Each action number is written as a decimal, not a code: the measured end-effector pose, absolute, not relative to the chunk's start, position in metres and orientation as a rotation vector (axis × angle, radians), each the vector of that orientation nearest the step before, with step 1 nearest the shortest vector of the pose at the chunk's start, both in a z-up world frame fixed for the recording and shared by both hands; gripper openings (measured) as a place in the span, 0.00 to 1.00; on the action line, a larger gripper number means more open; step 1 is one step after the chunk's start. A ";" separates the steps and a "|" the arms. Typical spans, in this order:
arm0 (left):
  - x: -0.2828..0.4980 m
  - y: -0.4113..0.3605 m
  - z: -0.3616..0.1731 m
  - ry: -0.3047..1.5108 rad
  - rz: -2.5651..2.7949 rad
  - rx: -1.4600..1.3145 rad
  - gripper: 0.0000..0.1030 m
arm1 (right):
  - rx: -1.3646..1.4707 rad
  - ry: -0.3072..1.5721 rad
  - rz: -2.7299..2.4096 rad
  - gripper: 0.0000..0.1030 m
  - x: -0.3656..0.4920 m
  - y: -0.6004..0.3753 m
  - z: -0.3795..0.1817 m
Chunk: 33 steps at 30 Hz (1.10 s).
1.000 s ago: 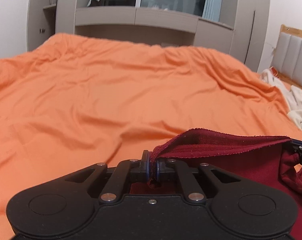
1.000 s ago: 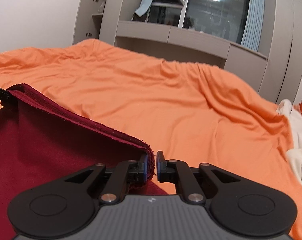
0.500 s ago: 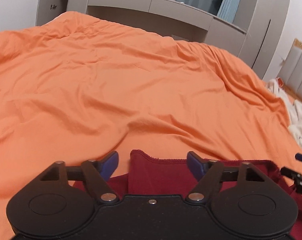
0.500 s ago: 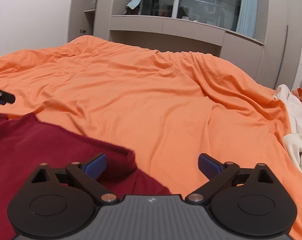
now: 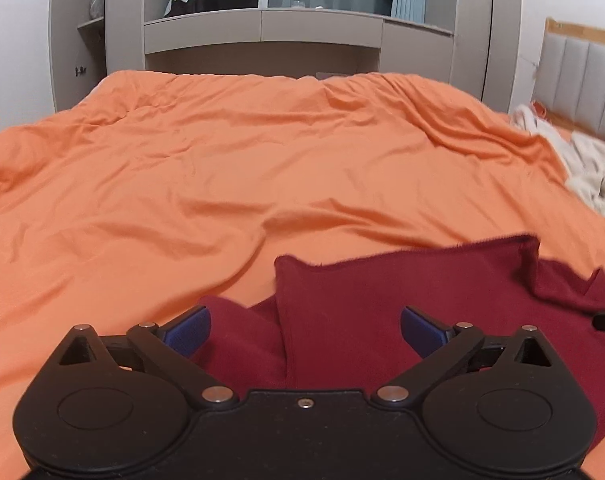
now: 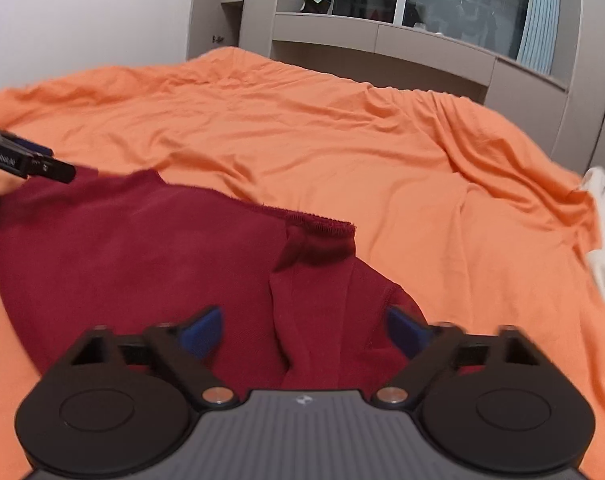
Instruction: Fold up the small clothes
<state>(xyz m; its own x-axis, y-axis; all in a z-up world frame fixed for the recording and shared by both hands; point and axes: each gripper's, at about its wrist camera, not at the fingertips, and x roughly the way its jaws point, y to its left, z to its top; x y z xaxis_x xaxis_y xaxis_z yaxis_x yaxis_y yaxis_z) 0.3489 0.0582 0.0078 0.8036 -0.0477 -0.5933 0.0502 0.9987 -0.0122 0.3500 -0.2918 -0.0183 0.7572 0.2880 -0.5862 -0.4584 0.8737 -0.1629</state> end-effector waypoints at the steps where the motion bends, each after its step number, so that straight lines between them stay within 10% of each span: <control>1: 0.347 0.059 0.005 0.644 -0.046 0.008 0.98 | -0.310 0.591 0.398 0.65 0.349 -0.291 -0.021; 5: 0.343 0.066 -0.003 0.674 -0.029 -0.015 0.98 | -0.225 0.628 0.337 0.15 0.354 -0.304 -0.026; 8: 0.339 0.068 -0.003 0.671 -0.023 -0.020 0.98 | -0.067 0.639 0.254 0.09 0.363 -0.332 -0.022; 16: 0.336 0.064 -0.005 0.674 -0.008 -0.005 0.98 | 0.240 0.695 0.132 0.15 0.363 -0.400 -0.027; 20: 0.331 0.066 -0.004 0.671 0.001 -0.031 0.98 | 0.266 0.674 0.196 0.50 0.339 -0.404 -0.019; 25: 0.315 0.074 -0.001 0.667 0.003 -0.108 0.99 | 0.279 0.627 0.285 0.58 0.290 -0.399 -0.010; 30: 0.296 0.075 -0.001 0.664 -0.006 -0.142 0.99 | 0.247 0.626 0.308 0.50 0.258 -0.386 -0.013; 32: 0.288 0.076 -0.003 0.669 -0.002 -0.153 0.99 | 0.212 0.629 0.295 0.16 0.253 -0.376 -0.017; 33: 0.285 0.076 -0.005 0.672 0.003 -0.158 0.99 | 0.211 0.624 0.290 0.16 0.251 -0.374 -0.017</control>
